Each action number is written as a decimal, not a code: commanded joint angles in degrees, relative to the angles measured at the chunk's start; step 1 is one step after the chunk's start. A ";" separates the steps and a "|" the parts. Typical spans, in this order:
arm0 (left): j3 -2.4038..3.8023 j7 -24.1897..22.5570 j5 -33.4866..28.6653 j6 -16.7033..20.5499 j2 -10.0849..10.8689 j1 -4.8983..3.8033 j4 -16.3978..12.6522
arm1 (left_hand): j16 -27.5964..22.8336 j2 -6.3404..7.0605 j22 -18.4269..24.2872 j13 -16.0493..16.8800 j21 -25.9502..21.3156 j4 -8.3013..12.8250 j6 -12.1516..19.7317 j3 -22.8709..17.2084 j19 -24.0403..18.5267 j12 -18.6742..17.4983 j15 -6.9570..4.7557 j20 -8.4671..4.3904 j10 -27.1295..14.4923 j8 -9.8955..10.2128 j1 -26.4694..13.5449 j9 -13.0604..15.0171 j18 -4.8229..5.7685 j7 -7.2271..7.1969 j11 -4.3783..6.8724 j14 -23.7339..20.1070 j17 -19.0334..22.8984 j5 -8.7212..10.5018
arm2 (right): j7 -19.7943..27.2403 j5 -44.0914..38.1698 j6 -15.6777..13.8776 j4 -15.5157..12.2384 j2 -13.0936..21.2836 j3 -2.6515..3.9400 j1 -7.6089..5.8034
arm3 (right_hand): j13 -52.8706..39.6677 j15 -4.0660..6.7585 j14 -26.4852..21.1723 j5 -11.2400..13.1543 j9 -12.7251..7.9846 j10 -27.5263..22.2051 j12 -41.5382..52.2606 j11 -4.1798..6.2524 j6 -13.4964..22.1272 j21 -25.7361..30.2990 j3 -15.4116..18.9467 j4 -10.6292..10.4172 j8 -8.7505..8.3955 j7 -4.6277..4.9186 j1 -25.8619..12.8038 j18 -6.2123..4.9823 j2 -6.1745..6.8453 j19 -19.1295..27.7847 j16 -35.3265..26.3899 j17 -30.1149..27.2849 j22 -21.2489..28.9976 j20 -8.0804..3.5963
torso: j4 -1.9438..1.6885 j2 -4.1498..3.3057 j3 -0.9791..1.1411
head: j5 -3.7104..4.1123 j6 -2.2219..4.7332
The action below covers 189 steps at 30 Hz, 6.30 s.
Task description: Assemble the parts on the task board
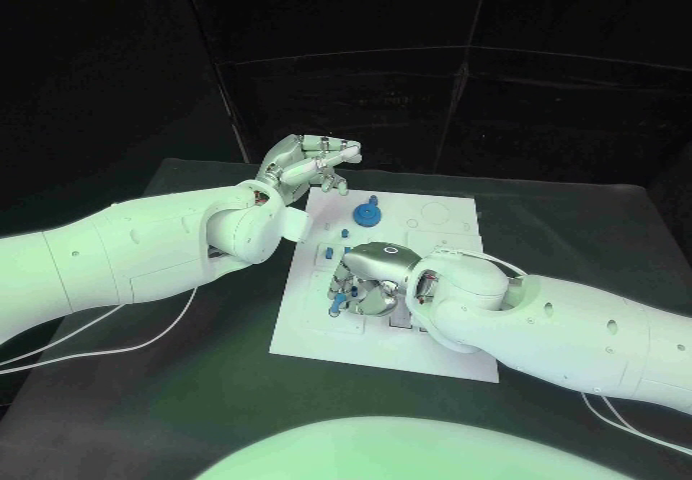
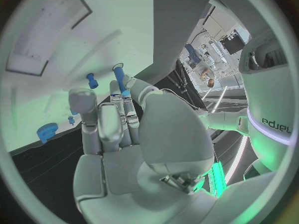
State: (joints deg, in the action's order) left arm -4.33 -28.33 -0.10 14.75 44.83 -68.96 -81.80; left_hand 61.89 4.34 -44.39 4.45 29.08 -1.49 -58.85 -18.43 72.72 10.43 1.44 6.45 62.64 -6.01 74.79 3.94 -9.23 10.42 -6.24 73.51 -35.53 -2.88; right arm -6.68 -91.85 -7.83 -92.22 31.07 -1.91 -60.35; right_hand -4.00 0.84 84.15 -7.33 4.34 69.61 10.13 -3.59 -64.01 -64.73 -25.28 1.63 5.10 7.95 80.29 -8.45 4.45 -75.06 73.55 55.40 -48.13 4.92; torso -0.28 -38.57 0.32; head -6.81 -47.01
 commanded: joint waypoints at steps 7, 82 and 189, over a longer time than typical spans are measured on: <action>0.05 -0.19 -0.10 -0.71 -0.03 -0.10 -0.08 | 0.18 -0.20 0.13 -0.06 -0.34 -0.05 0.44 0.54 -0.13 0.34 -0.14 0.37 -0.56 -0.34 0.31 -0.04 -1.12 0.02 -0.13 -0.42 -0.06 0.08 | -1.51 -2.46 2.07 0.70 -0.82 -0.31 0.07 | 0.03 0.41 0.91 -0.25 0.05 0.52 -0.21 -0.03 -0.43 0.08 -0.44 -0.03 0.27 0.04 -0.24 0.61 -0.08 -0.06 0.12 -0.08 0.07 -0.16 | -0.02 0.01 -0.04 | -0.10 -0.13; -1.17 -0.13 -0.10 -1.06 2.34 -0.06 -0.57 | 0.23 -0.39 0.21 -0.04 -0.43 -0.09 0.36 0.77 -0.10 0.55 -0.12 0.39 -0.73 -0.49 0.32 0.00 -1.12 -0.04 -0.13 -0.53 0.10 0.08 | -23.79 12.37 -15.01 -16.00 29.10 0.40 1.84 | -60.13 1.73 3.36 -14.01 2.48 5.49 63.17 1.88 8.91 -9.09 30.71 -18.31 12.88 -1.59 -9.58 2.82 2.33 -4.31 10.98 19.20 -13.11 -1.37 | 2.53 1.27 0.32 | 6.21 2.21; -1.24 0.13 -0.10 -1.47 2.59 -0.10 -1.09 | 0.53 -0.95 0.38 -0.02 -0.61 0.46 0.42 0.79 0.01 1.08 -0.17 0.37 -1.27 -0.78 1.31 0.01 -1.16 -0.09 -0.08 -0.69 0.18 0.05 | -27.65 12.17 -20.30 -12.76 16.15 0.32 7.05 | -67.54 3.17 4.00 -14.79 5.46 9.82 66.12 3.73 5.42 -12.64 36.75 -18.28 18.79 -3.73 -9.59 3.73 -4.27 -5.98 12.78 24.18 -18.57 -2.64 | 2.28 1.57 -0.03 | 5.58 1.63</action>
State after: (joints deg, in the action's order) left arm -5.63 -28.09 -0.11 14.00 47.49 -68.95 -82.81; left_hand 62.08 3.58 -44.10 4.45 28.85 -1.42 -58.85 -17.70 72.72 11.29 1.24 6.45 61.82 -6.46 75.56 3.94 -9.22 10.42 -6.25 73.31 -35.39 -2.88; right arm -33.23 -77.48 -27.07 -105.00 47.29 -1.58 -53.28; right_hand -71.59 3.61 83.84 -22.63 9.81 79.13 76.47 0.01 -58.51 -77.05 11.22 -16.64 24.13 3.87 71.14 -5.31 0.16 -80.91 86.19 74.95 -66.75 2.56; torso 1.90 -36.99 0.29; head -1.25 -45.50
